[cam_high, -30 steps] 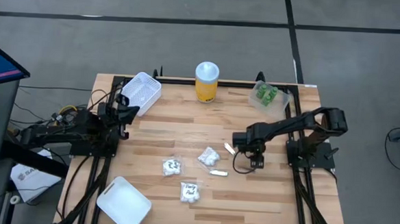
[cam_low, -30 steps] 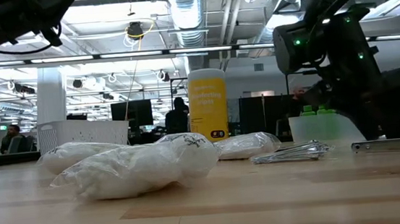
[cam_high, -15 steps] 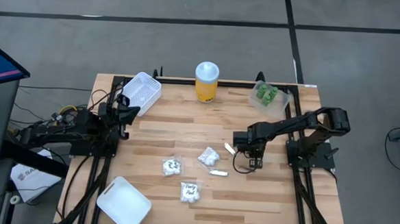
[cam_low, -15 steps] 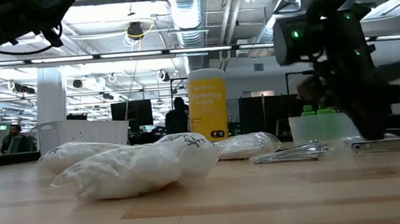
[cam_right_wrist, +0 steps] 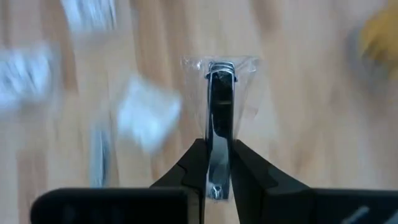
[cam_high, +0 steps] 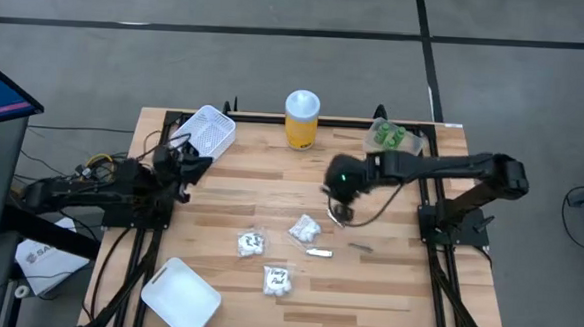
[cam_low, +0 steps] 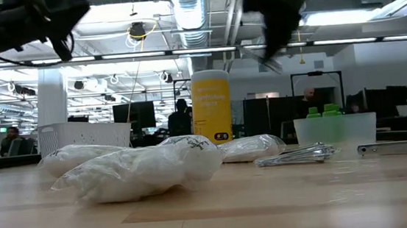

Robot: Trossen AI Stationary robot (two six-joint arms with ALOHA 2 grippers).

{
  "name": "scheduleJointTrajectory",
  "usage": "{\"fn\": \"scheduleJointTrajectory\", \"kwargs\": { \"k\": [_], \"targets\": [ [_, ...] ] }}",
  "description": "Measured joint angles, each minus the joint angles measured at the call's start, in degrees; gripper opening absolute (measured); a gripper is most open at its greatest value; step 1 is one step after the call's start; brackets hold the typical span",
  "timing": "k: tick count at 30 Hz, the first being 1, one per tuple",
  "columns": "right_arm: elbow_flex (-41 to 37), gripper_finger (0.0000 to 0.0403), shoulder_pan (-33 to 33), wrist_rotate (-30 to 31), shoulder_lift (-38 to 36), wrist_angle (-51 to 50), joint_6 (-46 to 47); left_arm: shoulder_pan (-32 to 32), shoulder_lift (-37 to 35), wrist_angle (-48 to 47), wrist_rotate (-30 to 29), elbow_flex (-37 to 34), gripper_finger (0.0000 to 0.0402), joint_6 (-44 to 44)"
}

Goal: Pick & Place Travel size toiletries
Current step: Put the silver nail cutter into the white bin

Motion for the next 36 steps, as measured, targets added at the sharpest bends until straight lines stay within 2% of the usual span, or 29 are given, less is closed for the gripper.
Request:
{"fn": "scheduleJointTrajectory", "kwargs": {
  "k": [4,9,14,18,28,32,36],
  "targets": [
    [10.9,0.0040,-0.9,0.0,4.7,4.8,-3.4,0.0,9.2,-0.1,1.4,3.6,0.0113,-1.4],
    [22.6,0.0041,-0.6,-1.0,11.6,7.6,-8.6,0.0,22.5,-0.1,4.6,11.9,0.0198,2.6],
    [31.6,0.0042,-0.2,-4.2,18.4,7.1,-11.0,0.0,32.9,-0.1,9.3,20.1,0.0243,8.0],
    [36.5,0.0042,0.4,-5.6,21.5,7.5,-12.1,0.0,36.8,0.0,11.2,24.5,0.0250,10.3],
    [38.8,0.0043,0.9,-6.8,22.0,10.3,-13.4,0.0,37.3,0.3,14.0,25.2,0.0245,10.6],
    [38.8,0.0043,0.9,-8.2,21.9,11.0,-13.4,0.0,37.3,0.6,14.6,25.2,0.0227,10.7],
    [38.8,0.0043,0.9,-8.2,22.0,11.7,-13.5,0.0,37.3,1.0,14.7,25.2,0.0189,12.2]
  ]
}}
